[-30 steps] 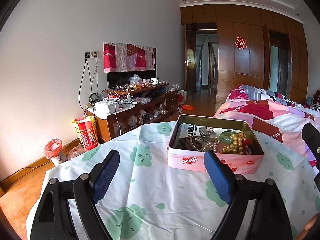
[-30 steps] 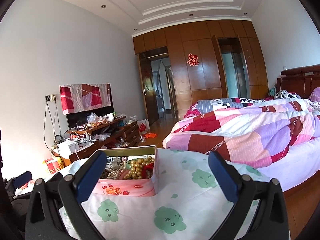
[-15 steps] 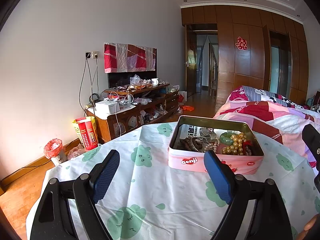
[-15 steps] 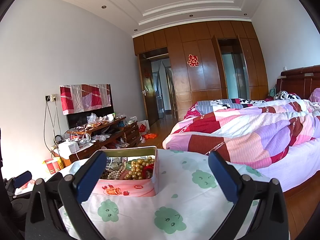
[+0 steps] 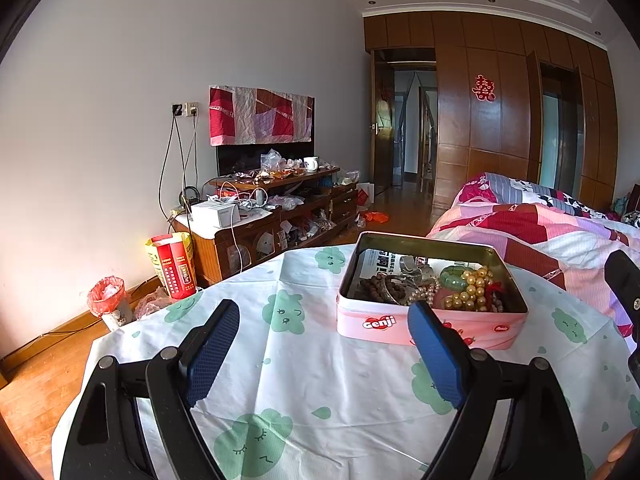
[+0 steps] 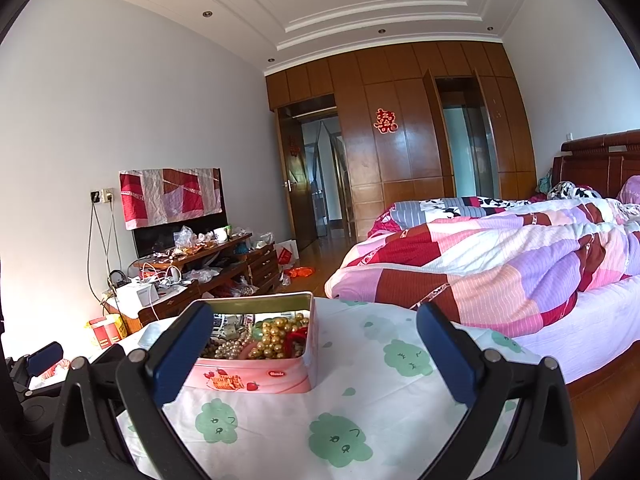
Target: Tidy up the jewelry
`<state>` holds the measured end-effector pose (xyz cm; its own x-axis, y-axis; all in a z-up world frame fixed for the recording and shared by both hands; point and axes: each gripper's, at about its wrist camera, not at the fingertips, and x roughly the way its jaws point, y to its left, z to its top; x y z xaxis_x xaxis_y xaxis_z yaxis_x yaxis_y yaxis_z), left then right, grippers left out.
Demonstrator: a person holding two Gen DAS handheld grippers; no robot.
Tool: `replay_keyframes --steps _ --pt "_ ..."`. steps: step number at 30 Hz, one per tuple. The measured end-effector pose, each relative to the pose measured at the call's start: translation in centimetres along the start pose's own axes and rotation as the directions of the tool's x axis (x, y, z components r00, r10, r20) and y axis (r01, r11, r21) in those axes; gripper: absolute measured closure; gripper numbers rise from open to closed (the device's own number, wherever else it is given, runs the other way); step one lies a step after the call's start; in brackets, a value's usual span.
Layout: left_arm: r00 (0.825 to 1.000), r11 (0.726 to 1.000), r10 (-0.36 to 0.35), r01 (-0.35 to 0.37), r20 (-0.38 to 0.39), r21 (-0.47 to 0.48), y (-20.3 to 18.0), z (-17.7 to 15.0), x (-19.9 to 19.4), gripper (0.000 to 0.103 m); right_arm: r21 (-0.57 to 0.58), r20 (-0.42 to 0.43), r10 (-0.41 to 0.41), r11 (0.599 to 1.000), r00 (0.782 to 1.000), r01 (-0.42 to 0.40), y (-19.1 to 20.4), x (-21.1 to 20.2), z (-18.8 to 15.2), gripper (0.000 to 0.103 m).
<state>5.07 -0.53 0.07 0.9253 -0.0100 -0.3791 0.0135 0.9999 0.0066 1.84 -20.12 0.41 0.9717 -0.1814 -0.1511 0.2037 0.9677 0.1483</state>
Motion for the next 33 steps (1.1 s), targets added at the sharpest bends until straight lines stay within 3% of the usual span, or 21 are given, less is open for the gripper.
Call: replay_keyframes --steps 33 --pt "1.0 1.0 -0.013 0.014 0.028 -0.02 0.21 0.23 -0.57 0.017 -0.001 0.001 0.0 1.0 1.0 0.0 -0.01 -0.02 -0.02 0.0"
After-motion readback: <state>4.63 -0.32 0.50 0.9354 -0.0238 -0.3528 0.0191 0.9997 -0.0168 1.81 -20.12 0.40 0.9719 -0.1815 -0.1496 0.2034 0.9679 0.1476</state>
